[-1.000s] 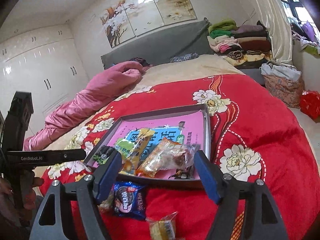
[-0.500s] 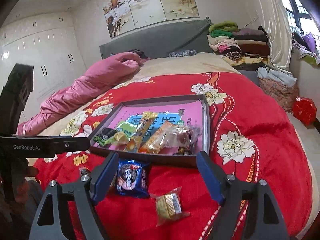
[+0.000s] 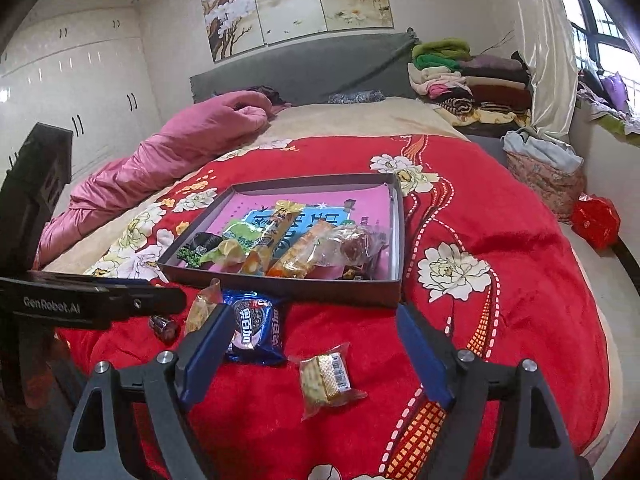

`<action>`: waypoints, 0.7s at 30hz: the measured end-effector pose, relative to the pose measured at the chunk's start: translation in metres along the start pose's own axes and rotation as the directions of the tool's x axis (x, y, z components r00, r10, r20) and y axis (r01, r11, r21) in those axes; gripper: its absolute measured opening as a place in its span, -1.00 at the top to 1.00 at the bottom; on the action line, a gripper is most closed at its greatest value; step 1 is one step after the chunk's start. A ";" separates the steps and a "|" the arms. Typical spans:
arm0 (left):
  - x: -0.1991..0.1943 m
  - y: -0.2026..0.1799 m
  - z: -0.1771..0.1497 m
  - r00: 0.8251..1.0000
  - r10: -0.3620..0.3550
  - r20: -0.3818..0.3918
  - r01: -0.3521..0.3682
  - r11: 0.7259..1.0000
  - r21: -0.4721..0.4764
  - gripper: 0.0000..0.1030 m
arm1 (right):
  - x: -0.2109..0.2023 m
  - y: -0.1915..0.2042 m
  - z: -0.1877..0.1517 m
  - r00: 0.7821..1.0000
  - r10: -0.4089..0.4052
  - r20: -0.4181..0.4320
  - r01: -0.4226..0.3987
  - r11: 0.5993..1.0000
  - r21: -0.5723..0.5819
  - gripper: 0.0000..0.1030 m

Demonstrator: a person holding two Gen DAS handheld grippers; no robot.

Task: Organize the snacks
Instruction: 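Open both tools and withdraw them from the tray toward the remaining snacks, then grasp a clear pastry packet with the left tool while the right tool grasps the blue cookie packet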

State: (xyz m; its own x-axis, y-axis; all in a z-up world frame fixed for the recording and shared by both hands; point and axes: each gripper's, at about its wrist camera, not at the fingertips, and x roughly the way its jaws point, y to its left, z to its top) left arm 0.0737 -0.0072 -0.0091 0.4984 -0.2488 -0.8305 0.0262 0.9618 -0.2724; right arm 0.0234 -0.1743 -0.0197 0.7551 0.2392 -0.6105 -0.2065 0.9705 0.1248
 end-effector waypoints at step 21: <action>0.066 0.024 0.002 0.986 -0.096 -0.139 0.078 0.988 -0.131 -0.10 | 0.036 0.009 -0.013 0.993 -0.010 -0.117 0.004 0.999 -0.051 -0.61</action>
State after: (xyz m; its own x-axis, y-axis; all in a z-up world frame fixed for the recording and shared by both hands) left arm 0.1087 -0.0003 -0.0699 0.3687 -0.3532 -0.8598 -0.0489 0.9163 -0.3974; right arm 0.0408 -0.1572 -0.0502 0.6791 0.2244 -0.6989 -0.2350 0.9685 0.0826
